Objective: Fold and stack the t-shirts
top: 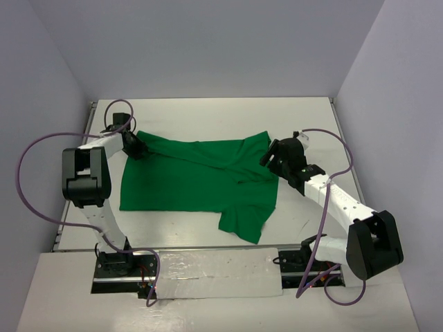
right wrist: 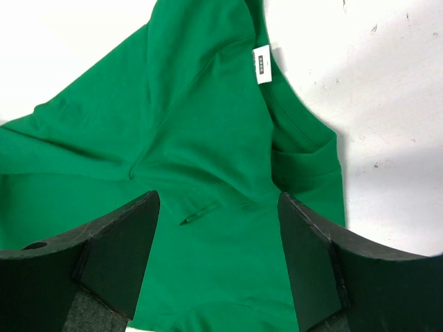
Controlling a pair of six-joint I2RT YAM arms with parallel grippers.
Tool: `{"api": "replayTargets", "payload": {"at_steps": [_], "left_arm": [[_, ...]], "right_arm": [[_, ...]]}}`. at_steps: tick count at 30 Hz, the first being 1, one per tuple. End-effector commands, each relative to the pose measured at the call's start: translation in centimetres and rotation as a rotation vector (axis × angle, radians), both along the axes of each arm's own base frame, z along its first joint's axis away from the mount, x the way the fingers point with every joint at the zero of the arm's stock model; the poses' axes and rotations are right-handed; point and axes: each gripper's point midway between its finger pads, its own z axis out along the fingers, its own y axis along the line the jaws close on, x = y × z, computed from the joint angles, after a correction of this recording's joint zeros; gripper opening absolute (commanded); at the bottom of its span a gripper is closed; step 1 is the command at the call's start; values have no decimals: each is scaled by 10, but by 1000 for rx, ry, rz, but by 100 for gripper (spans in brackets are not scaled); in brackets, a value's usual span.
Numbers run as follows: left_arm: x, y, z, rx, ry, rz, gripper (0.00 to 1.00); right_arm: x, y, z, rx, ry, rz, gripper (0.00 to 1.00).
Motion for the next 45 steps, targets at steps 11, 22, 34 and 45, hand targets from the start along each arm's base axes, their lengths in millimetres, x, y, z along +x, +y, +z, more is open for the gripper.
{"api": "replayTargets", "payload": {"at_steps": [11,22,34,45], "left_arm": [[38,1,18,-10,-125,37,33],[47,1,15,-10,-110,39,32],[44,6,14,13,-96,40,10],[31,13,61,59,-184,43,10]], "right_arm": [[-1,-3,-4,-21,10,12,77],[-4,-2,-10,-24,24,22,77],[-7,-3,-13,-23,30,19,77],[-10,-6,-10,-24,21,5,77]]}}
